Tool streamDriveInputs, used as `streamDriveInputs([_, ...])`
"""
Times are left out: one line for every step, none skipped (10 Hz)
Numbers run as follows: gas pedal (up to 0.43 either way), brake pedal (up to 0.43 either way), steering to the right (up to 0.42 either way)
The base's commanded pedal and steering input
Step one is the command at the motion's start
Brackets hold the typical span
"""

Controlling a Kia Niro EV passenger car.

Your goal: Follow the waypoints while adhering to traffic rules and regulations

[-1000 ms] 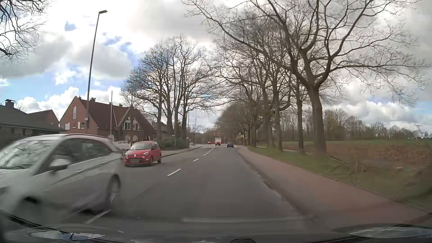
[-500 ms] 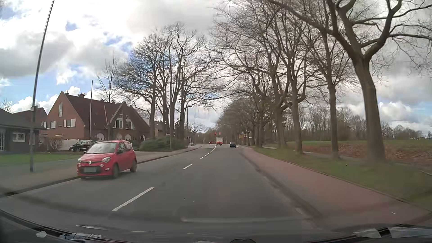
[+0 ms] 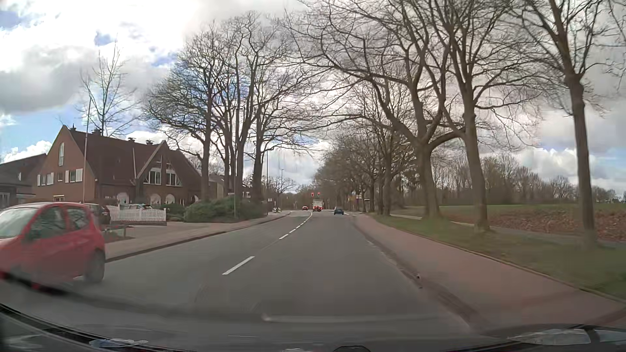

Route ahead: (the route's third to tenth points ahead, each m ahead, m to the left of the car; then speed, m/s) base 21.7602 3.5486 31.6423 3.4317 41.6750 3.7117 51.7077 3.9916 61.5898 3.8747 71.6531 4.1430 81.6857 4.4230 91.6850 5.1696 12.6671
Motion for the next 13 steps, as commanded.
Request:
streamDriveInputs([0.248,0.000,0.001])
streamDriveInputs([0.248,0.000,0.001])
streamDriveInputs([0.248,0.000,0.000])
streamDriveInputs([0.248,0.000,0.001])
streamDriveInputs([0.248,0.000,0.000])
streamDriveInputs([0.248,0.000,0.001])
streamDriveInputs([0.240,0.000,0.000])
streamDriveInputs([0.228,0.000,0.000])
streamDriveInputs([0.220,0.000,0.001])
streamDriveInputs([0.220,0.000,0.000])
streamDriveInputs([0.220,0.000,0.001])
streamDriveInputs([0.220,0.000,0.000])
streamDriveInputs([0.220,0.000,0.001])
